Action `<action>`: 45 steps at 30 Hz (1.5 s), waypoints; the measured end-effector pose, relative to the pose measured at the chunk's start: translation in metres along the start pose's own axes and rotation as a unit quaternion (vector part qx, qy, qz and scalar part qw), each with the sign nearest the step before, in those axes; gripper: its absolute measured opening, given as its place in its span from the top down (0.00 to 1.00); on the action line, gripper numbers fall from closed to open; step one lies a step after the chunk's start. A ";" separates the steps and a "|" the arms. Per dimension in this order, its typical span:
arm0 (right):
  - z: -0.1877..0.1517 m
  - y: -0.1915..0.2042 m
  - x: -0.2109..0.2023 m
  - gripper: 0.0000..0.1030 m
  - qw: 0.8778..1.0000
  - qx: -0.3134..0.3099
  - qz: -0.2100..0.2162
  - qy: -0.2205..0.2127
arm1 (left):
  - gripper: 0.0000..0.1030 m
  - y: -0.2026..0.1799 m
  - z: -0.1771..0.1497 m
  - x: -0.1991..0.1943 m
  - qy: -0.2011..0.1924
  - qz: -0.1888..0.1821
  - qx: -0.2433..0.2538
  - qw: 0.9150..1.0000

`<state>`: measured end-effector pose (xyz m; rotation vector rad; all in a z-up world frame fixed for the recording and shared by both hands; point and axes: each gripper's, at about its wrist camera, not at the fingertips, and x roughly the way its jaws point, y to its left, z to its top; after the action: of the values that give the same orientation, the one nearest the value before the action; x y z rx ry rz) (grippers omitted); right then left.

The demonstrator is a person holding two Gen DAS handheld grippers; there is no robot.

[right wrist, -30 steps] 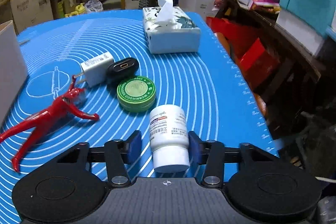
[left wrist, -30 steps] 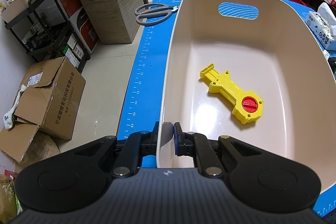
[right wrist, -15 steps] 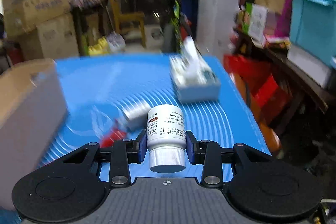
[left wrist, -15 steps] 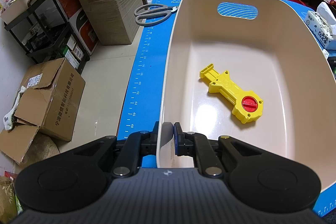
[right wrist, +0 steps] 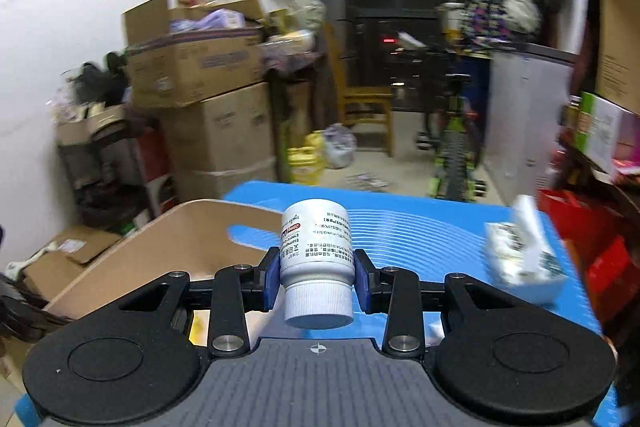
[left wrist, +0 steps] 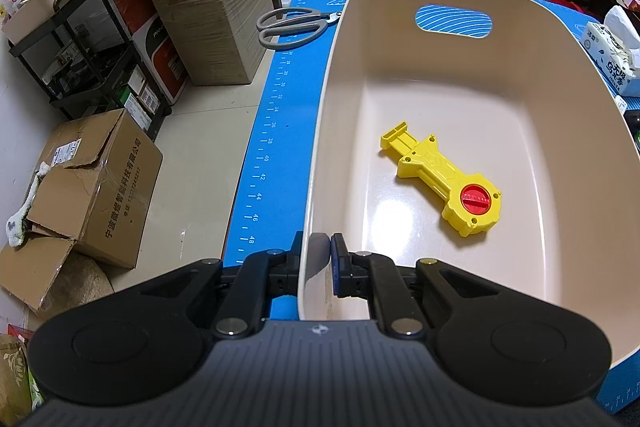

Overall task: Organize rigid objects
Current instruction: 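Lower the pill bottle into the basket and release it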

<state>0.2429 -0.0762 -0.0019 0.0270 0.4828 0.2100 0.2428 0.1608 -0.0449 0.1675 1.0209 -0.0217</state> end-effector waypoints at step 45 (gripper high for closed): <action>0.019 0.002 0.026 0.29 0.996 0.007 -0.030 0.082 | 0.87 0.002 0.000 0.001 0.002 -0.006 0.001 1.000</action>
<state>0.2740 -0.0686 0.0027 0.0087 0.6478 0.1516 0.2435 0.1629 -0.0456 0.1633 1.0261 -0.0324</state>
